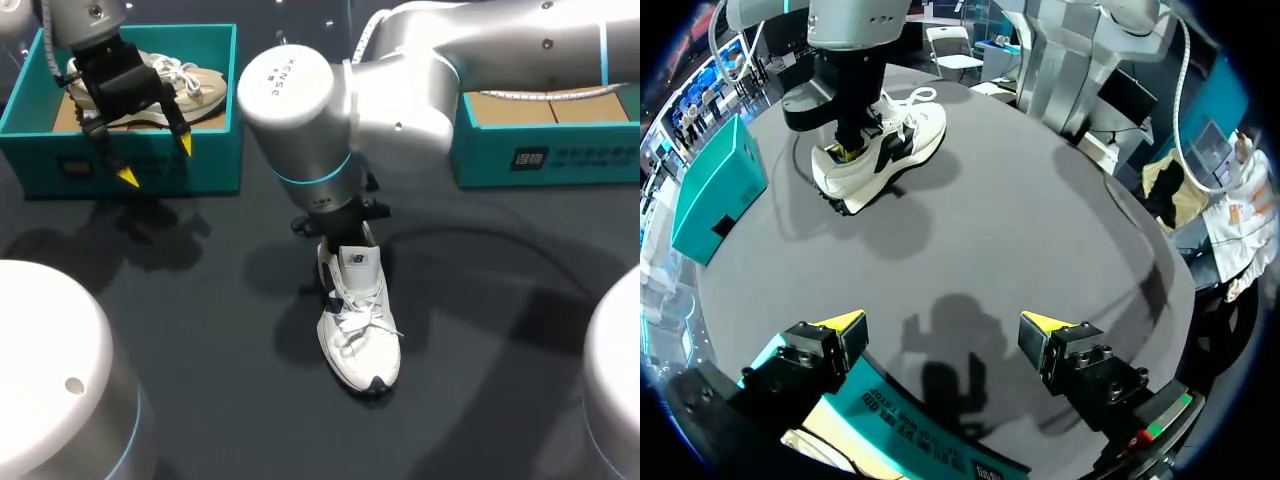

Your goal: Take the shoe out of the shoebox, open the shoe tongue, remove and reinsert the insole, then place the shoe into the shoebox

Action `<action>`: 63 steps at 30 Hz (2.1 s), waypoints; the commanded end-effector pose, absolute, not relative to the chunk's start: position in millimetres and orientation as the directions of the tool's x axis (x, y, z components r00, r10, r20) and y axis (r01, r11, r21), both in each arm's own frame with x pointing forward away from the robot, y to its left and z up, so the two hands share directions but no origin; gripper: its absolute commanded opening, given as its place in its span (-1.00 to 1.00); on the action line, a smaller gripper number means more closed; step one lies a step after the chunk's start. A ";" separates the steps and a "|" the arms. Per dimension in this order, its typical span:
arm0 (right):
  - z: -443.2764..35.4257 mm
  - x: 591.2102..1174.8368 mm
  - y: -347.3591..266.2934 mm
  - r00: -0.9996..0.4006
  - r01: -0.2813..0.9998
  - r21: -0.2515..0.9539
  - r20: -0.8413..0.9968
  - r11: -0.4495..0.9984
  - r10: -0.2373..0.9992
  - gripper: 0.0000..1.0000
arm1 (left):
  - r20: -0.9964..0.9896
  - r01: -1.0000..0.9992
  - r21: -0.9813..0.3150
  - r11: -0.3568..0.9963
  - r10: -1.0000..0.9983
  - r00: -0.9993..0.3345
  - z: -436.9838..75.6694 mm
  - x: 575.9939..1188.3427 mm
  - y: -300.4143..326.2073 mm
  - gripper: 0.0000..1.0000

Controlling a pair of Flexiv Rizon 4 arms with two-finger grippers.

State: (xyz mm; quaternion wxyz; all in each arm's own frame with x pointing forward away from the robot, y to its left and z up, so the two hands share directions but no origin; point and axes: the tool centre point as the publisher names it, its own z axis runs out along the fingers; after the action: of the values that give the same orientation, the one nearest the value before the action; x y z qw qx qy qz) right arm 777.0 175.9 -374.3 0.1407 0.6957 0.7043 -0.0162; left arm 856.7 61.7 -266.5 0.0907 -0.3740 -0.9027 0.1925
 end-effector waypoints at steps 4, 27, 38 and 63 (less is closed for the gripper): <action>-363.4 772.6 177.2 0.030 0.974 0.224 -0.253 0.028 0.967 -1.00 | 0.021 0.641 -0.414 0.647 0.711 -0.703 -266.1 856.5 61.9 1.00; -410.6 805.0 179.4 -0.059 0.977 0.186 -0.215 0.100 0.975 -1.00 | 0.021 0.641 -0.414 0.647 0.711 -0.703 -266.1 856.5 61.9 1.00; -369.7 775.4 181.6 0.010 0.965 0.257 -0.239 0.053 0.971 -1.00 | 0.021 0.641 -0.414 0.647 0.711 -0.703 -266.1 856.5 61.9 1.00; -405.1 757.9 168.1 -0.019 0.992 0.120 -0.145 0.037 0.989 -1.00 | 0.021 0.641 -0.414 0.647 0.711 -0.703 -266.1 856.5 61.9 1.00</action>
State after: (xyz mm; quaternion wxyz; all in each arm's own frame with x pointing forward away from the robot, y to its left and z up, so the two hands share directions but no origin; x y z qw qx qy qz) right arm 770.7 170.9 -401.4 0.0883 0.6937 0.7148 -0.0128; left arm 856.7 61.6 -266.5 0.0907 -0.3740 -0.9027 0.1925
